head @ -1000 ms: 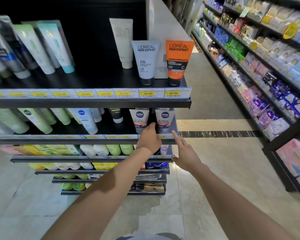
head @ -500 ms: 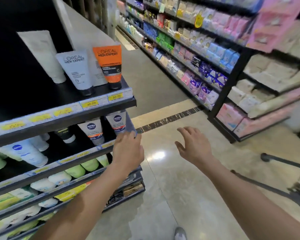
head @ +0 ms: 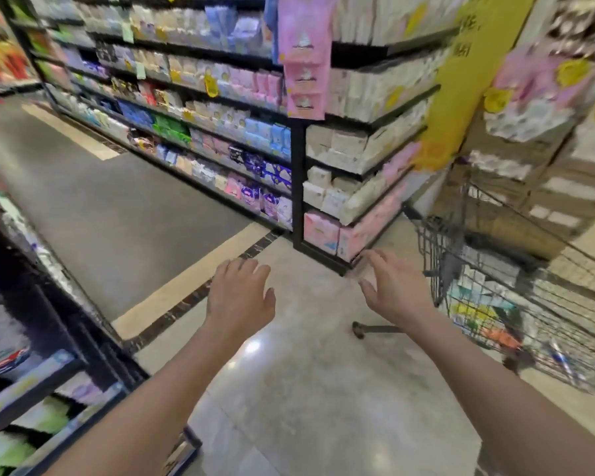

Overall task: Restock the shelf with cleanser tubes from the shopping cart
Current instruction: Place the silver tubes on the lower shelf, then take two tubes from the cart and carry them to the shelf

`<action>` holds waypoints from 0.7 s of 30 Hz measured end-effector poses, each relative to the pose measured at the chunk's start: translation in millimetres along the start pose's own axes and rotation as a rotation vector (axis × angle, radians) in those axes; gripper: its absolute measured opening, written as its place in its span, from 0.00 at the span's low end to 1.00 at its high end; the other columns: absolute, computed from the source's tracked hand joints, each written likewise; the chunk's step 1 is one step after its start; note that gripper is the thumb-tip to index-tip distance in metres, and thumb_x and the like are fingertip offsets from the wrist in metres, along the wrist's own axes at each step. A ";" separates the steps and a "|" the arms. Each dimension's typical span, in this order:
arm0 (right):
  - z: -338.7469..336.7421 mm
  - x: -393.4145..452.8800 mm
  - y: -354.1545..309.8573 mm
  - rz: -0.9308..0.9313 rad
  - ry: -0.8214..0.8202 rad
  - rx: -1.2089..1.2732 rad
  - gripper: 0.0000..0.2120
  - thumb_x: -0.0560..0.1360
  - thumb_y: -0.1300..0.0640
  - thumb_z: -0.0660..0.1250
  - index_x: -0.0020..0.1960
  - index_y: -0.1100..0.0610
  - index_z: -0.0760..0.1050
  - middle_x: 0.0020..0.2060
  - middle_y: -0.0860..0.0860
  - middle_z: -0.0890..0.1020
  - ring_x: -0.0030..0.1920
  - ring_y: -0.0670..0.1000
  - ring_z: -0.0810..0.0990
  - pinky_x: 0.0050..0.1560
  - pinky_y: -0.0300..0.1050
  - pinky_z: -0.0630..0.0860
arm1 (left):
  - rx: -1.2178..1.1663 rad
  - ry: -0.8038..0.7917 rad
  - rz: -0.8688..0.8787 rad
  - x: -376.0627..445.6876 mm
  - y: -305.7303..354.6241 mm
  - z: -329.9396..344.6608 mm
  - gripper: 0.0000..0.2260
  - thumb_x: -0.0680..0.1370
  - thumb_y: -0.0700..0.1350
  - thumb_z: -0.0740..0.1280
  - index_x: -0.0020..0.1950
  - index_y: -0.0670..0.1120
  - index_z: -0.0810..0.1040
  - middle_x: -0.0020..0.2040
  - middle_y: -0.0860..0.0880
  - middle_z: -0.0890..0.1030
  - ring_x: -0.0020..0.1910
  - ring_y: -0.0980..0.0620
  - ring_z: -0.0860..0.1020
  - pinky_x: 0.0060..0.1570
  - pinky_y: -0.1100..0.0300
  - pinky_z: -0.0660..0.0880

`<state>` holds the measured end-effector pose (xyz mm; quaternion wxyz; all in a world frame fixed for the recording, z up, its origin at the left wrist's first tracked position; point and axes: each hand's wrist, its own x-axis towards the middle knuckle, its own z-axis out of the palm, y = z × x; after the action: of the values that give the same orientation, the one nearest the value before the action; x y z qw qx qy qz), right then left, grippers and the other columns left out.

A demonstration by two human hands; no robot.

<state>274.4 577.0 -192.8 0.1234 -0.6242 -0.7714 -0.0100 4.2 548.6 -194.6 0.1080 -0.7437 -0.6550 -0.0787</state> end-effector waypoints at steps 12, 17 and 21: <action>-18.2 -62.0 224.2 0.334 0.090 0.014 0.23 0.75 0.47 0.67 0.68 0.51 0.71 0.69 0.52 0.71 0.68 0.58 0.70 0.63 0.56 0.71 | -0.139 0.011 0.362 110.0 248.5 21.0 0.20 0.72 0.54 0.62 0.58 0.46 0.82 0.50 0.47 0.83 0.52 0.44 0.79 0.56 0.50 0.73; -12.8 -83.2 294.8 0.483 0.099 0.042 0.25 0.76 0.48 0.67 0.70 0.52 0.69 0.72 0.54 0.68 0.68 0.59 0.70 0.65 0.56 0.71 | -0.174 -0.049 0.520 157.7 330.2 39.1 0.21 0.74 0.54 0.61 0.63 0.47 0.79 0.55 0.49 0.82 0.56 0.45 0.78 0.58 0.49 0.73; -5.3 -87.7 348.9 0.591 0.121 0.034 0.24 0.76 0.48 0.68 0.70 0.53 0.70 0.71 0.54 0.69 0.66 0.59 0.72 0.62 0.57 0.73 | -0.178 -0.042 0.613 197.9 396.0 63.3 0.17 0.75 0.51 0.62 0.60 0.48 0.80 0.54 0.48 0.82 0.55 0.45 0.78 0.57 0.49 0.73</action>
<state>628.9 568.9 -253.9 0.1771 -0.8176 -0.5478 0.0024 420.8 707.8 -227.3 0.0478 -0.9144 -0.3931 -0.0840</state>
